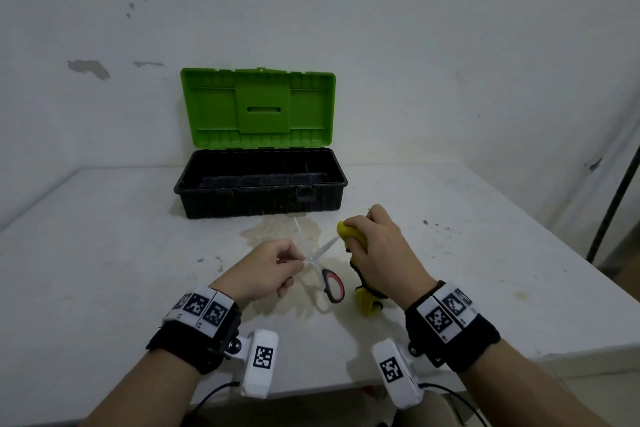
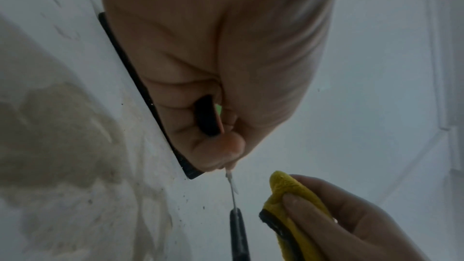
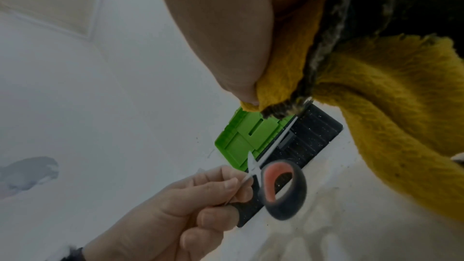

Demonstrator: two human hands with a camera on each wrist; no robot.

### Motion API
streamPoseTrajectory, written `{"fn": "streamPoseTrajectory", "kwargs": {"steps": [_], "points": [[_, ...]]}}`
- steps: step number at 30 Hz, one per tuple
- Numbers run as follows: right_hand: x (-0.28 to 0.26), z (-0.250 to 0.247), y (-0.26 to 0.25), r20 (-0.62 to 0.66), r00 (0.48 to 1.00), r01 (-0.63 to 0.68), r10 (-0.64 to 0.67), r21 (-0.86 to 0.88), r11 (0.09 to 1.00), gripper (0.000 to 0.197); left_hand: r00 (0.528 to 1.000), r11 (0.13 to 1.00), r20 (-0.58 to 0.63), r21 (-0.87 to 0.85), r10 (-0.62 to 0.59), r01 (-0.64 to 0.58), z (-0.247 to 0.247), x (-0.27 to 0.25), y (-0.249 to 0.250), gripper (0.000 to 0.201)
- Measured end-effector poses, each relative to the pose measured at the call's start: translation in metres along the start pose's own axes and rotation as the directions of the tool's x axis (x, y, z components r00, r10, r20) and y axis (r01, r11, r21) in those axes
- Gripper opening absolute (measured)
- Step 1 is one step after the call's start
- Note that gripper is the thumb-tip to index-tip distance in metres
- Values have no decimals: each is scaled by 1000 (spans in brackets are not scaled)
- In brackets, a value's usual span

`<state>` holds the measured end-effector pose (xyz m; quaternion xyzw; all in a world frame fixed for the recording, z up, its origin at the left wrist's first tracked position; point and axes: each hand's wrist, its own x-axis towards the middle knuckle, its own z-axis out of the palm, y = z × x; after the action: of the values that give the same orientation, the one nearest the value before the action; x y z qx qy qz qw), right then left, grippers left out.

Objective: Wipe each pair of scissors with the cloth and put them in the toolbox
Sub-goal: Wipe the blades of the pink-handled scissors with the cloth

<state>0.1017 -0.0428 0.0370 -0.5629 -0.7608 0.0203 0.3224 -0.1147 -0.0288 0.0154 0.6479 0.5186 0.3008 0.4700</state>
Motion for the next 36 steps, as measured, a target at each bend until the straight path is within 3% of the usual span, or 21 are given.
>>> {"fn": "streamPoseTrajectory", "kwargs": {"steps": [7, 10, 12, 16, 22, 26, 33, 36], "points": [[-3, 2, -4, -2, 1000, -11, 11, 18, 1000, 18, 974, 967, -225, -237, 41, -96, -1, 2, 1, 21], [-6, 1, -8, 4, 1000, -19, 18, 36, 999, 18, 953, 945, -301, -298, 40, -134, 4, 4, 1, 14], [-7, 1, -11, 11, 1000, -26, 26, 56, 998, 19, 950, 901, -311, -411, 4, -139, 8, 4, 3, 5], [-8, 2, -16, 19, 999, -35, 34, 84, 996, 19, 963, 811, -264, -573, -43, -121, 16, 1, 9, 11], [-9, 2, -19, 41, 998, -53, 49, 84, 995, 20, 967, 845, -253, -522, -23, -117, 20, 0, 13, 19], [-11, -1, -23, 43, 999, -35, 30, 96, 995, 19, 946, 886, -316, -455, -70, -86, 19, 2, 8, 21], [-13, -1, -32, -34, 992, 124, -123, 42, 991, 18, 952, 873, -302, -474, -39, -115, 20, 2, 5, 35], [-15, 4, -40, 7, 976, 217, -217, -35, 975, 16, 963, 905, -271, -411, -6, -110, 24, -1, 9, 39]]}}
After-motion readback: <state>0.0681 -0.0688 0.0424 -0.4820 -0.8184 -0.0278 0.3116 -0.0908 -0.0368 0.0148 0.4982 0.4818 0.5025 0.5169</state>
